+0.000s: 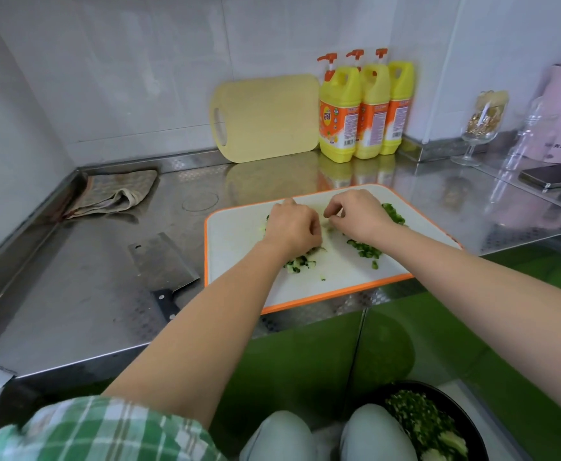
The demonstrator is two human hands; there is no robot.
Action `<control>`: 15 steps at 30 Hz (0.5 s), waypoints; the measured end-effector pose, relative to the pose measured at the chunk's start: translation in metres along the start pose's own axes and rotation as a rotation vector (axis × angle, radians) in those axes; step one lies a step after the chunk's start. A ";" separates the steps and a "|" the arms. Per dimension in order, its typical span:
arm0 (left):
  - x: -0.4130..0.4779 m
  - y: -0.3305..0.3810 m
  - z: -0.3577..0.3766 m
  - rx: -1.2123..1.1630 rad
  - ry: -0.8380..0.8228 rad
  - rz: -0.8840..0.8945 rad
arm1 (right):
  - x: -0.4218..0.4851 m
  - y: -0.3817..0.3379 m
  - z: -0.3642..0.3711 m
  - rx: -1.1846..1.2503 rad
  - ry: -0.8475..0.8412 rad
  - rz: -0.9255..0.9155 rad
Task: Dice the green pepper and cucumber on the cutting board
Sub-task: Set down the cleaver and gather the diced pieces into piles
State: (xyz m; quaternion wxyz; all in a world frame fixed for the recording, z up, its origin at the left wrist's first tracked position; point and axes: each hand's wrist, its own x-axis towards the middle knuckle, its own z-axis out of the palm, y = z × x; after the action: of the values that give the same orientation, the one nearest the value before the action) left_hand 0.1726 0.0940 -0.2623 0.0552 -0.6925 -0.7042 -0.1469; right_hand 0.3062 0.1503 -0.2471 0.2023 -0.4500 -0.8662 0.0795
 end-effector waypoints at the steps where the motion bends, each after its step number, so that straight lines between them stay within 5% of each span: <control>1: -0.001 -0.006 -0.002 0.004 0.012 -0.018 | -0.002 -0.002 -0.002 0.057 -0.011 -0.004; 9: -0.017 -0.026 -0.019 -0.205 0.169 -0.101 | -0.013 -0.023 -0.012 0.108 -0.394 0.241; 15: -0.036 -0.042 -0.014 -0.262 0.203 -0.186 | -0.007 -0.044 0.001 0.379 -0.396 0.378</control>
State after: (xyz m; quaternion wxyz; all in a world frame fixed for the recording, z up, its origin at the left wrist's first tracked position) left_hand 0.1308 0.0558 -0.2647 0.0216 -0.6074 -0.7308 -0.3108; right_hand 0.2767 0.1193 -0.2361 0.0917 -0.5327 -0.7598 0.3614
